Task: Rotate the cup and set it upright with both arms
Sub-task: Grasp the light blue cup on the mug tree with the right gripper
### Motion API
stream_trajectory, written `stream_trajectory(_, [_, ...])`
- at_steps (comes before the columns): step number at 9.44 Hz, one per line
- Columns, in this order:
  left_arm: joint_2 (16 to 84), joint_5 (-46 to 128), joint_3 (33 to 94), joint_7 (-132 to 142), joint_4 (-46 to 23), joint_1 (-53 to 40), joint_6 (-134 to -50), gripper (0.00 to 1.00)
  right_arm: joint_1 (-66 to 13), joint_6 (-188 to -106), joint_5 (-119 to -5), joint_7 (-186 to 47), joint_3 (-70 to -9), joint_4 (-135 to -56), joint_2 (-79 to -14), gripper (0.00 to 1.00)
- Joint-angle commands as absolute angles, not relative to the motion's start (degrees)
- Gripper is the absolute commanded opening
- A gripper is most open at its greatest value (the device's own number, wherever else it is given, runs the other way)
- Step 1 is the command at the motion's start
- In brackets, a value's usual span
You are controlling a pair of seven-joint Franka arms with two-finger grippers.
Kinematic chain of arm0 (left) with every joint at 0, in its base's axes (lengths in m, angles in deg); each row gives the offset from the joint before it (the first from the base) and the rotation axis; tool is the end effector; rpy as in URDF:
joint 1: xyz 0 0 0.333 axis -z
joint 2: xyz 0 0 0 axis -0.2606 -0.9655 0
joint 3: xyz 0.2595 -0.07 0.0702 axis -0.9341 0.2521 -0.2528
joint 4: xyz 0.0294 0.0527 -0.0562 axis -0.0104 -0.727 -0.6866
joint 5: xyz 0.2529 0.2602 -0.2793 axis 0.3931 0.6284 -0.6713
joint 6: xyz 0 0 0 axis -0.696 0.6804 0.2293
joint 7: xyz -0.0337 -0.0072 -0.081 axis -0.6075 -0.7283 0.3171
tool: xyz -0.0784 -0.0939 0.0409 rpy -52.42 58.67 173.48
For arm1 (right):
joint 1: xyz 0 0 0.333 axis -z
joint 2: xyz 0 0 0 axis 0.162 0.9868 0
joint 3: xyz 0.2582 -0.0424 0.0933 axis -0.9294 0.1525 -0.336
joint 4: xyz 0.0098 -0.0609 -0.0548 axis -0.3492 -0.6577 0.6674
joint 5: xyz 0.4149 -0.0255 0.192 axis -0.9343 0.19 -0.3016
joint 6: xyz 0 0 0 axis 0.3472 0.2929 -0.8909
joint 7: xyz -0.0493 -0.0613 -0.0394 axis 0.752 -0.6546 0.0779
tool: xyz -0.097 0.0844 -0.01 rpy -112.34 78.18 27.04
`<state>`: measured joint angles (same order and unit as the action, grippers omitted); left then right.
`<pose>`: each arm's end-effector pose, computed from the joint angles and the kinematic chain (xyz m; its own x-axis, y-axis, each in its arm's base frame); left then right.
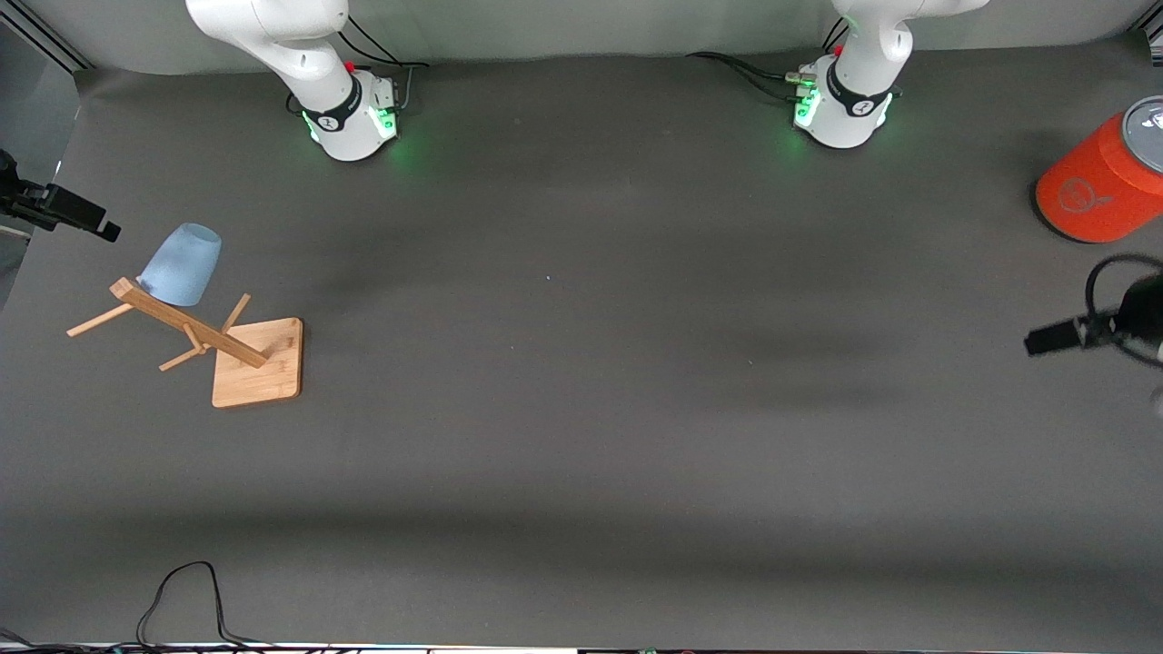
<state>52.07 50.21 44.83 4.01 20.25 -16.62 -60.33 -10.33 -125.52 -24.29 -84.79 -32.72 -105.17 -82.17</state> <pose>0.7111 0.0237 0.4944 0.9807 0.1676 -0.1002 0.1662 -0.9858 -0.0228 0.5514 -0.1179 0.5188 0.9290 -0.3661 -0.0544 -0.3679 -0.9295 -0.0274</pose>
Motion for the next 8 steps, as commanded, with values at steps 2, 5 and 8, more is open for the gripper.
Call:
stream_trajectory(2, [47.5, 49.1, 45.3, 7.1, 25.8, -16.6, -61.0, 1.0, -12.7, -126.7, -24.4, -99.4, -33.0, -105.9, -82.4, 1.0])
stream_trajectory(5, [47.8, 47.3, 45.3, 7.4, 25.8, -16.3, -62.1, 1.0, -12.7, -130.9, -24.4, -99.5, -32.9, -109.0, -80.0, 1.0])
stream_trajectory(8, [47.9, 47.4, 45.1, 8.0, 25.4, -16.8, -61.5, 1.0, -12.7, -140.9, -24.4, -99.5, -32.4, -119.0, -80.5, 1.0])
